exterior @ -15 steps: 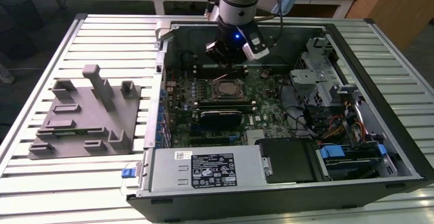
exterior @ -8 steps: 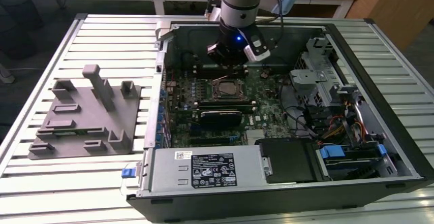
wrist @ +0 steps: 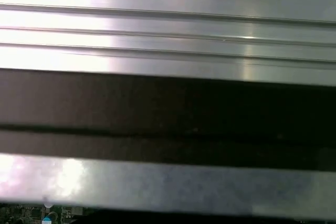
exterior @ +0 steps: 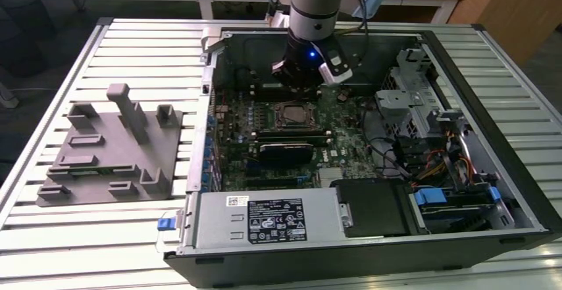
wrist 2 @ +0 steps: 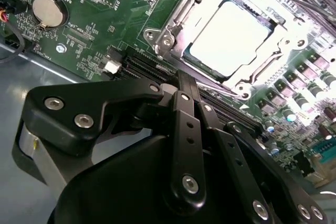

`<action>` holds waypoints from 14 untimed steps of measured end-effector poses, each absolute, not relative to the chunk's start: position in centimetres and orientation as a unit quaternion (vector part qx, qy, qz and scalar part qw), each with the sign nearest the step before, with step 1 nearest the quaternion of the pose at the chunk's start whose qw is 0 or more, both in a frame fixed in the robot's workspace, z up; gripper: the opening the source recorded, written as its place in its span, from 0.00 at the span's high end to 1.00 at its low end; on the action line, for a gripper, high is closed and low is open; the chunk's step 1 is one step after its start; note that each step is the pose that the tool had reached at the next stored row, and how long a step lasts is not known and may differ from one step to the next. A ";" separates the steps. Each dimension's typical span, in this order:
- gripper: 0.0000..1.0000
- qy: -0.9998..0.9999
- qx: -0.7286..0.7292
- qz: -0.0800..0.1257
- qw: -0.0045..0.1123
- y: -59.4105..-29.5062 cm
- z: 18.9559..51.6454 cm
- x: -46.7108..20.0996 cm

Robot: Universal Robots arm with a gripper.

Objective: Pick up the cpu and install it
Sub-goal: 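Install the first cpu locking lever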

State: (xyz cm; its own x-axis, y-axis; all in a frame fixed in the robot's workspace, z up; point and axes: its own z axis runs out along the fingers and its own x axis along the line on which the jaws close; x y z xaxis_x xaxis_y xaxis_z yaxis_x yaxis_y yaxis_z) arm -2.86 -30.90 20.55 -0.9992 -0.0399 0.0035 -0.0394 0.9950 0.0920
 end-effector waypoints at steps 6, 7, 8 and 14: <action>0.89 -0.999 0.021 -0.046 0.003 -30.9 19.9 -2.7; 0.89 -0.999 0.022 -0.046 0.003 -30.9 19.9 -2.6; 0.89 -0.999 0.022 -0.046 0.003 -30.9 19.8 -2.6; 0.89 -0.999 0.023 -0.046 0.003 -30.9 20.0 -2.6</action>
State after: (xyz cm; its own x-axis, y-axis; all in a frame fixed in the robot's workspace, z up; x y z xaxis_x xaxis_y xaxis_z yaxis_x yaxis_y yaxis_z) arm -2.62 -30.89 19.99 -0.9989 -0.0462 0.0035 -0.0457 0.9947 0.0920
